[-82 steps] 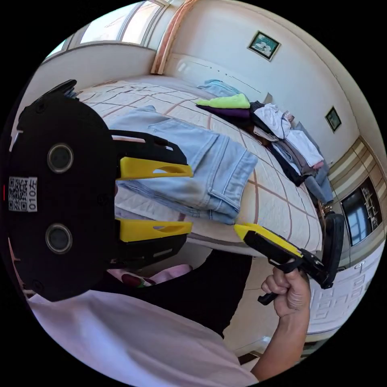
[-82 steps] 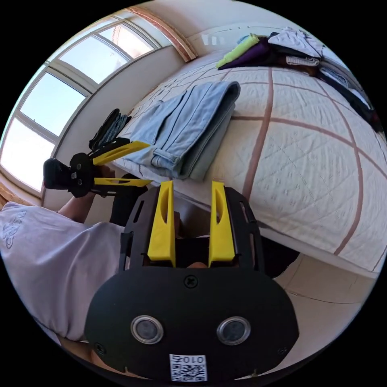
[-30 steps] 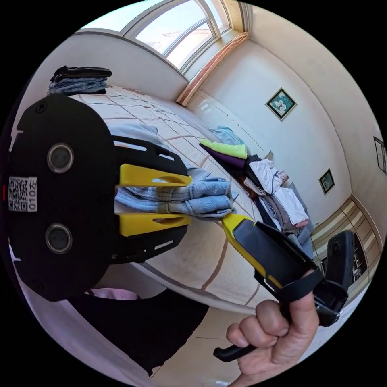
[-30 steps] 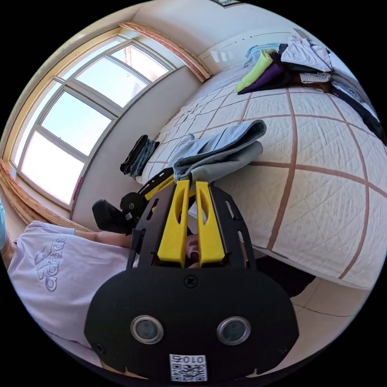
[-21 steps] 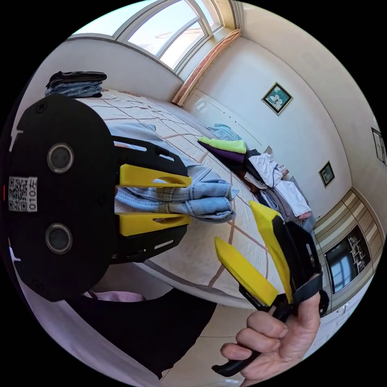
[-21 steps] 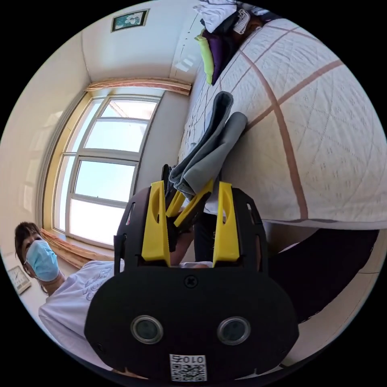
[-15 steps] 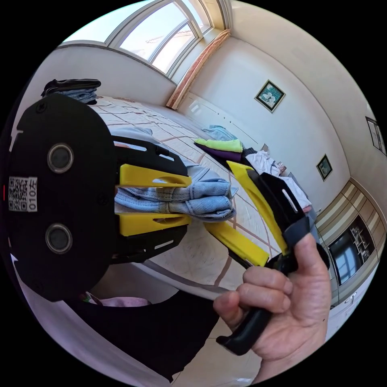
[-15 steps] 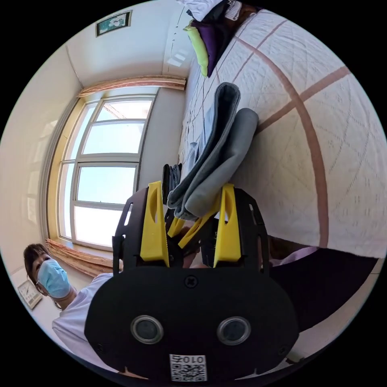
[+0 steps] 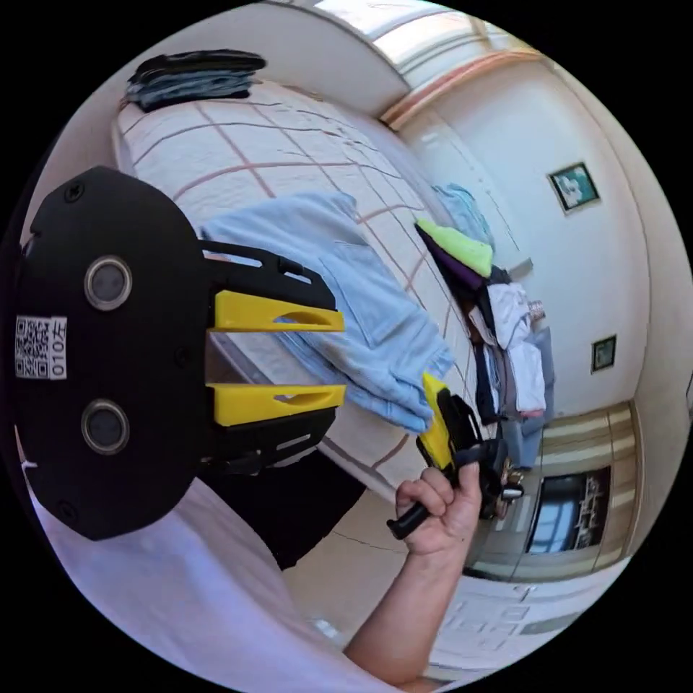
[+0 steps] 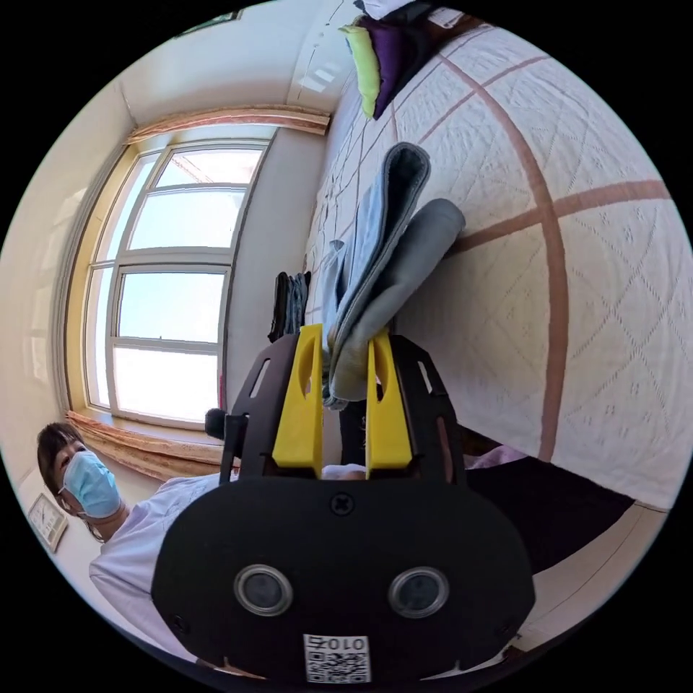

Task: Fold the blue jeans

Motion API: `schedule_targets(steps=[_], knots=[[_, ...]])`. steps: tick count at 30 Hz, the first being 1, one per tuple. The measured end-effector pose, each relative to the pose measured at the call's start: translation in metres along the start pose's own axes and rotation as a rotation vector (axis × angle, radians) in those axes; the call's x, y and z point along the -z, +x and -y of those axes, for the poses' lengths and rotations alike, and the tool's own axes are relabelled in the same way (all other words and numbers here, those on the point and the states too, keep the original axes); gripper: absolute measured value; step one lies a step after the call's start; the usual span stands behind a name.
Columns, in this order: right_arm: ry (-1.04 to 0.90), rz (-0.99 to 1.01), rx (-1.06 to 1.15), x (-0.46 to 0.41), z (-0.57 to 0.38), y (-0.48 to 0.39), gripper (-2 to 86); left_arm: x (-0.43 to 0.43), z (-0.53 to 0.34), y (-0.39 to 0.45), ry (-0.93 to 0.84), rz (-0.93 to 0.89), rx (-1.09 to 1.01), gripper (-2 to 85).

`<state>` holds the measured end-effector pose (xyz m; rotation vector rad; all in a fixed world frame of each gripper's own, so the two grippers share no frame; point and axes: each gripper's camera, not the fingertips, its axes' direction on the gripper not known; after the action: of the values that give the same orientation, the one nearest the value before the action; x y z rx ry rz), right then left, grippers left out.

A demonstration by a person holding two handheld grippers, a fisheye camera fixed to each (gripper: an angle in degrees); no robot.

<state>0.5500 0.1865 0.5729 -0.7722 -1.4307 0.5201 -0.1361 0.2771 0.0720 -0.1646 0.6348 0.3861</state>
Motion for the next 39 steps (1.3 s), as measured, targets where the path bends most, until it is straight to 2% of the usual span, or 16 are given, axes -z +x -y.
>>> schedule_targets(steps=[2,5,6,8,10,14,16,20,24,30,39], knots=[[0.033,0.008,0.013,0.008,0.006,0.001,9.3,0.026,-0.030,-0.091,-0.010,-0.044,0.341,12.1],[0.071,0.033,-0.008,0.014,0.016,0.010,8.5,0.025,-0.064,-0.180,-0.066,-0.154,0.616,13.1],[0.073,0.047,-0.011,0.013,0.019,0.011,8.0,0.022,-0.069,-0.192,-0.075,-0.170,0.652,13.2],[0.071,0.033,-0.005,0.010,0.021,0.010,7.8,0.005,-0.085,-0.235,-0.065,-0.392,0.783,13.4],[0.069,0.026,0.002,0.009,0.022,0.009,7.8,-0.007,-0.089,-0.255,-0.057,-0.533,0.837,13.3],[0.071,0.039,-0.003,0.003,0.027,0.014,7.7,-0.021,-0.103,-0.296,-0.078,-0.610,0.969,13.0],[0.061,0.028,-0.003,-0.001,0.030,0.017,7.7,-0.022,-0.104,-0.310,-0.050,-0.685,1.001,12.8],[0.011,-0.029,-0.025,-0.010,0.040,0.025,7.9,-0.020,-0.091,-0.334,-0.082,-0.725,0.973,12.2],[-0.072,-0.099,-0.048,-0.019,0.050,0.027,9.1,-0.007,-0.083,-0.356,-0.077,-0.746,0.951,11.4],[-0.128,-0.105,-0.045,-0.036,0.057,0.030,11.6,0.024,-0.065,-0.380,-0.103,-0.729,0.860,10.5],[-0.061,-0.043,-0.045,-0.062,0.052,0.027,12.4,0.058,-0.064,-0.401,-0.145,-0.703,0.816,9.9]])
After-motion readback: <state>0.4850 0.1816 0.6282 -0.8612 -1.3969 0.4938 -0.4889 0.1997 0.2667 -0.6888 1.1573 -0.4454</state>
